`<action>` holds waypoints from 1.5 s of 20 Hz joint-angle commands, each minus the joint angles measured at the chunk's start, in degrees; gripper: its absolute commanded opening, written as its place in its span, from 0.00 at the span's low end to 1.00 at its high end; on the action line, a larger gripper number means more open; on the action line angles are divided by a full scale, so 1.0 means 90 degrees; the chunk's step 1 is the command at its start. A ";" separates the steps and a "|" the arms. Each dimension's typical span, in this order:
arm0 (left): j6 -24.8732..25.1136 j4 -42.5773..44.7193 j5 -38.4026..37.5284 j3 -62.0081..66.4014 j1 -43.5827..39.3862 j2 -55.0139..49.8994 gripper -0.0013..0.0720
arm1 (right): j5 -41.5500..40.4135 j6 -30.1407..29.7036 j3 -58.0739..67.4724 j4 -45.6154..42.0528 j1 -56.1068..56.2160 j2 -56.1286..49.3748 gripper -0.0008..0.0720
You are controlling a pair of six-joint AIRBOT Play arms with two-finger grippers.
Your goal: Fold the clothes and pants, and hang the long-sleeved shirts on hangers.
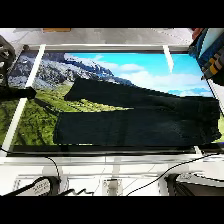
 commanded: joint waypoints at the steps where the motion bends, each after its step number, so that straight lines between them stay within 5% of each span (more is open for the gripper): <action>1: -0.0610 -0.0248 -0.0029 0.0005 0.0000 0.0070 0.93 | 0.0328 -0.0070 0.0002 -0.0063 -0.0066 0.0010 0.95; 3: -0.0704 -0.0350 -0.0294 0.0005 0.0002 0.0070 0.88 | 0.0486 -0.0393 0.0002 -0.0425 -0.0073 0.0010 0.94; 5: -0.0707 -0.0017 -0.0884 0.0005 0.0036 0.0070 0.50 | 0.0690 -0.0384 0.0002 -0.1280 -0.0131 0.0010 0.81; 6: -0.0704 0.0187 -0.1166 0.0005 0.0080 0.0070 0.22 | 0.0894 -0.0384 0.0000 -0.1598 -0.0250 0.0010 0.67; 7: -0.0702 0.0350 -0.1377 0.0005 0.0141 0.0070 0.06 | 0.1188 -0.0386 0.0000 -0.1756 -0.0435 0.0002 0.48; 8: -0.0702 0.0459 -0.1494 0.0005 0.0209 0.0070 0.06 | 0.1498 -0.0386 0.0000 -0.1795 -0.0712 -0.0017 0.39; 11: -0.0699 0.0818 -0.1574 0.0002 0.0454 0.0068 0.06 | 0.2319 -0.0920 -0.0228 -0.1282 -0.1931 -0.0036 0.39; 14: -0.0702 0.0937 -0.1685 0.0002 0.0818 0.0068 0.06 | 0.2664 -0.2176 -0.1129 0.1229 -0.3252 -0.0029 0.39; 15: -0.0699 0.0947 -0.1826 0.0002 0.0925 0.0068 0.06 | 0.2586 -0.2346 -0.1503 0.1838 -0.3514 -0.0029 0.42; 17: -0.0707 0.1027 -0.2215 -0.0027 0.1219 0.0051 0.06 | 0.2174 -0.2375 -0.2203 0.2501 -0.3674 -0.0036 0.73; 19: -0.0748 0.0855 -0.2635 -0.0197 0.1622 0.0044 0.08 | 0.1566 -0.2557 -0.2735 0.2820 -0.3468 -0.0036 0.77; 20: -0.0750 0.0639 -0.2790 -0.0376 0.1838 0.0044 0.26 | 0.1285 -0.2684 -0.2895 0.3004 -0.3310 -0.0036 0.78; 21: -0.0797 0.0347 -0.2844 -0.0595 0.2040 0.0044 0.59 | 0.0993 -0.2781 -0.2999 0.3179 -0.3111 -0.0036 0.78; 22: -0.0877 0.0046 -0.2839 -0.0821 0.2186 0.0044 0.69 | 0.0743 -0.2837 -0.3028 0.3300 -0.2919 -0.0036 0.78; 30: -0.0923 -0.0833 -0.2744 -0.2074 0.2276 0.0206 0.69 | -0.1413 -0.2448 -0.3028 0.3755 -0.1928 -0.0039 0.76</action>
